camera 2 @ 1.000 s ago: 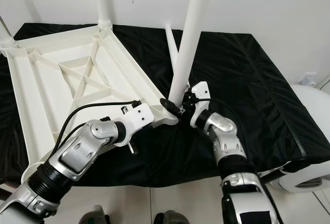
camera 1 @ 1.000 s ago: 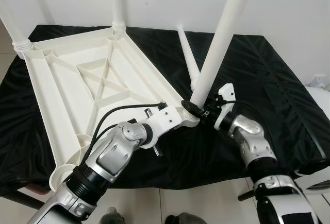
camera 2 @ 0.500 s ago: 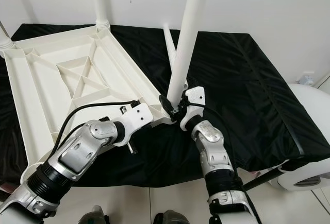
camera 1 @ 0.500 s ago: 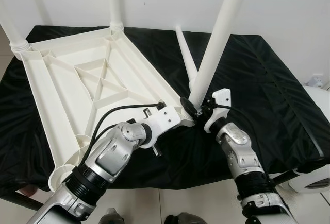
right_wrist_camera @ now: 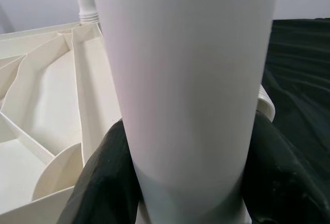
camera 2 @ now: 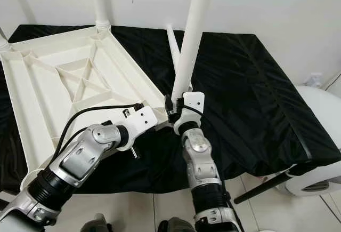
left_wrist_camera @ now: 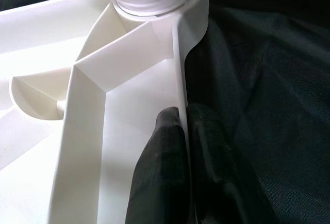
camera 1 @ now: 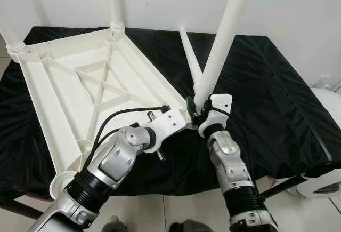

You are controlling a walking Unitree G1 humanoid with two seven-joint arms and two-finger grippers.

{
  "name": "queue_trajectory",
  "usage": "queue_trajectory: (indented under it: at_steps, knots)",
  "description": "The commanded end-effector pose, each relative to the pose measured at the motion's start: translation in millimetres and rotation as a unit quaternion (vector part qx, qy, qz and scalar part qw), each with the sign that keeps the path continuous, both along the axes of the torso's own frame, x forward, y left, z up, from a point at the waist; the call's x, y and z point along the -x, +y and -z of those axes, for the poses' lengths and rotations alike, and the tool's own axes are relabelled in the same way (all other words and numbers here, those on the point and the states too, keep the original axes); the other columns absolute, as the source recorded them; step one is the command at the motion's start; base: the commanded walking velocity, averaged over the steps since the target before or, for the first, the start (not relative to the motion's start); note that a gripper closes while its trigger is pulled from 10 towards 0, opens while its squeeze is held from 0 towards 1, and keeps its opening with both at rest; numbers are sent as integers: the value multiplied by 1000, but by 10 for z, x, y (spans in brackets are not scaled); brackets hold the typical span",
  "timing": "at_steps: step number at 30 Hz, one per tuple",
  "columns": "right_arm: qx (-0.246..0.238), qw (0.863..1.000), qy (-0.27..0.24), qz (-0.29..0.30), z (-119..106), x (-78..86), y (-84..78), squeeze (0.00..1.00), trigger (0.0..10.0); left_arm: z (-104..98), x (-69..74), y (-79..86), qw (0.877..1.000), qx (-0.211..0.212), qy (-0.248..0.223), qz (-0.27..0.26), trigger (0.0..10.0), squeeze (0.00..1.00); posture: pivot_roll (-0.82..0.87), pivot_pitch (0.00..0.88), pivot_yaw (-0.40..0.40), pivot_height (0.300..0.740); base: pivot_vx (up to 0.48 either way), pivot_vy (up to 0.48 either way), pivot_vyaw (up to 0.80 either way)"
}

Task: Building children table

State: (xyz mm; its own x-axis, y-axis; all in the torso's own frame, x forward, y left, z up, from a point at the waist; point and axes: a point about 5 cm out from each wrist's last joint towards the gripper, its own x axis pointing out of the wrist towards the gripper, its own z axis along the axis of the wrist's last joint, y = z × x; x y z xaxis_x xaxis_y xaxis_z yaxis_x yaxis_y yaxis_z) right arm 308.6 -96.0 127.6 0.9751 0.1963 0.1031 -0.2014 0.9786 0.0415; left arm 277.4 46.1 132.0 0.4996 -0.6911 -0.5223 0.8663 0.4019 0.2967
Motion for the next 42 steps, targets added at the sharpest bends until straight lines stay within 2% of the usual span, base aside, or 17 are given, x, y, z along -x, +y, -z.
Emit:
queue_trajectory:
  at_steps: [1, 6, 7, 9, 10, 17, 22, 23, 24, 29, 30, 32, 36, 38, 42]
  knots:
    - [8, 1000, 21, -17, 62, 28, 101, 0, 10000, -101, 37, -147, 999, 15, -30, 36, 10000, 0, 38, 0, -92, 740, 0, 0, 0]
    - [13, 1000, 23, -5, 58, 14, 30, 0, 10000, -97, 32, -152, 999, 14, -30, 38, 10000, 0, 36, 0, -91, 740, 0, 0, 0]
    - [13, 1000, 24, -4, 59, 12, 12, 161, 10000, -97, 32, -155, 999, 14, -31, 39, 10000, 0, 35, 0, -90, 740, 0, 0, 0]
    - [13, 1000, 25, -1, 58, 13, 6, 161, 10000, -97, 31, -157, 999, 14, -31, 39, 10000, 0, 35, 0, -90, 740, 0, 0, 0]
    - [10, 1000, 25, -6, 58, 18, -2, 1000, 10000, -96, 32, -157, 999, 14, -31, 40, 10000, 0, 36, 0, -90, 740, 0, 0, 0]
    - [4, 1000, 22, -19, 61, 52, -46, 1000, 10000, -84, 52, -153, 999, 13, -29, 41, 10000, 0, 39, 0, -89, 740, 0, 0, 0]
    - [20, 999, 16, -28, 79, 49, -209, 1000, 10000, -75, 60, -157, 999, 12, -28, 42, 10000, 0, 40, 0, -93, 740, 0, 0, 0]
    - [20, 998, 21, -60, 99, 41, -282, 953, 10000, -78, 58, -159, 999, 12, -28, 42, 10000, 0, 40, 0, -93, 740, 0, 0, 0]
    - [22, 997, 19, -77, 102, 35, -318, 0, 10000, -78, 56, -159, 999, 12, -28, 41, 10000, 0, 39, 0, -93, 740, 0, 0, 0]
    - [31, 994, 10, -105, 97, 18, -390, 0, 10000, -77, 52, -158, 999, 12, -29, 41, 10000, 0, 40, 0, -93, 740, 0, 0, 0]
    - [38, 991, 4, -130, 86, -5, -466, 0, 10000, -79, 48, -156, 999, 12, -29, 41, 10000, 0, 40, 0, -91, 740, 0, 0, 0]
    - [39, 989, 1, -140, 80, -15, -499, 0, 10000, -80, 47, -156, 999, 12, -30, 41, 10000, 0, 40, 0, -91, 740, 0, 0, 0]
    - [43, 978, 3, -203, 76, -42, -573, 0, 10000, -88, 36, -148, 999, 11, -31, 42, 10000, 0, 40, 0, -85, 740, 0, 0, 0]
    - [43, 978, 3, -203, 76, -42, -573, 0, 10000, -88, 36, -148, 999, 11, -31, 42, 10000, 0, 40, 0, -85, 740, 0, 0, 0]
    - [64, 969, 15, -236, 99, -123, -644, 0, 10000, -105, 24, -144, 999, 10, -32, 42, 10000, 0, 43, 0, -80, 740, 0, 0, 0]
